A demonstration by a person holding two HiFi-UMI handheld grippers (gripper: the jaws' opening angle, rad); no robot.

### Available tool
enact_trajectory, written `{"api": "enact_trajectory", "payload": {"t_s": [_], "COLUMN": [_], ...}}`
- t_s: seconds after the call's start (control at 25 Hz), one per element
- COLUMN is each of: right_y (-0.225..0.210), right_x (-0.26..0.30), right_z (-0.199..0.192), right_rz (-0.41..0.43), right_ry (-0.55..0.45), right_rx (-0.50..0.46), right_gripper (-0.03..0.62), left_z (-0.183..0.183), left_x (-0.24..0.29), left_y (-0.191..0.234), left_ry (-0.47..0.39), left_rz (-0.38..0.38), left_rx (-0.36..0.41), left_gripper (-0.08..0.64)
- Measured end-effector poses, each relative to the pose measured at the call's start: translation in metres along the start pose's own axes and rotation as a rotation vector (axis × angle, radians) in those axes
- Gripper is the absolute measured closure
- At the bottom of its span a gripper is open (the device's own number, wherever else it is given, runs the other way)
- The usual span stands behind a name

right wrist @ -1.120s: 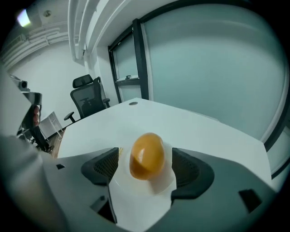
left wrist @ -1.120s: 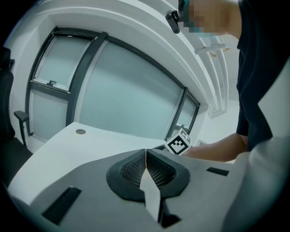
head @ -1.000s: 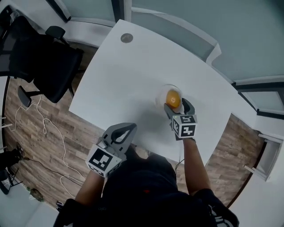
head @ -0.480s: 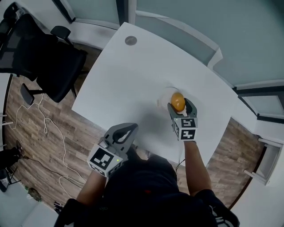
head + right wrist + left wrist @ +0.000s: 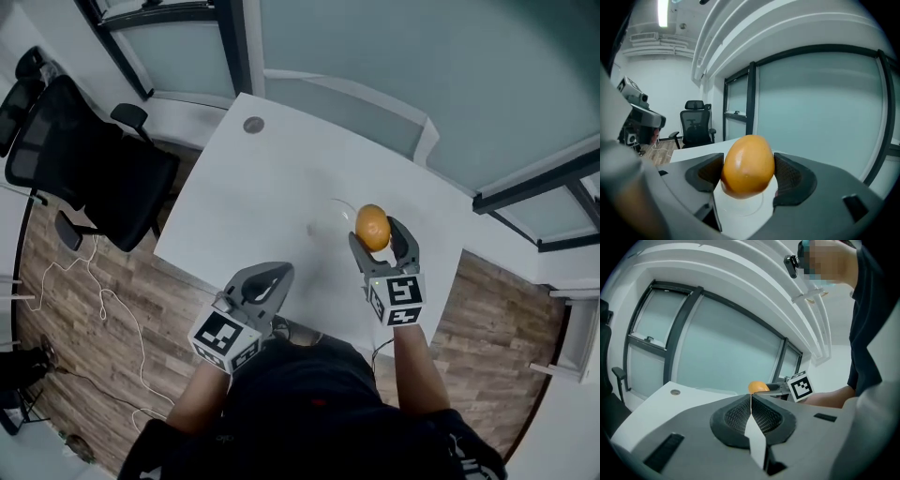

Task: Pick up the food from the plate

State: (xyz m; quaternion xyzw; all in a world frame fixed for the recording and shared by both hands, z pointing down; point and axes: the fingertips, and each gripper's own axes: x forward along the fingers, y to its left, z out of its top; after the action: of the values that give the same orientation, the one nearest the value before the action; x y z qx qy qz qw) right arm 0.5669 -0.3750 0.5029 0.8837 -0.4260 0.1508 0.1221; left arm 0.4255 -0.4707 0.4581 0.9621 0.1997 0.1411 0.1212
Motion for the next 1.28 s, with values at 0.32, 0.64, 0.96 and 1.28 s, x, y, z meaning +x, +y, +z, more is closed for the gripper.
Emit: {"api": "enact_trajectory", "payload": {"t_s": [0.32, 0.64, 0.96, 1.28], "right_y": [-0.012, -0.022, -0.017, -0.008], "right_x": [-0.100, -0.149, -0.152, -0.145], "right_z": [0.076, 0.100, 0.106, 0.107], "right_rz": [-0.002, -0.025, 0.003, 0.018], "right_ry": [-0.193, -0.285, -0.296, -0.293], "right_rx": [-0.030, -0.050, -0.043, -0.042], "right_gripper": [0.242, 0.242, 0.242, 0.242], "left_z": [0.050, 0.075, 0.073, 0.069], "left_x": [-0.002, -0.007, -0.017, -0.029], "left_y": [-0.038, -0.049, -0.055, -0.042], "left_ry": [-0.052, -0.085, -0.081, -0.078], "left_rz": [0.045, 0.074, 0.096, 0.130], "left_rx": [0.184, 0.264, 0.264, 0.255], "left_gripper": [0.537, 0.537, 0.537, 0.537]}}
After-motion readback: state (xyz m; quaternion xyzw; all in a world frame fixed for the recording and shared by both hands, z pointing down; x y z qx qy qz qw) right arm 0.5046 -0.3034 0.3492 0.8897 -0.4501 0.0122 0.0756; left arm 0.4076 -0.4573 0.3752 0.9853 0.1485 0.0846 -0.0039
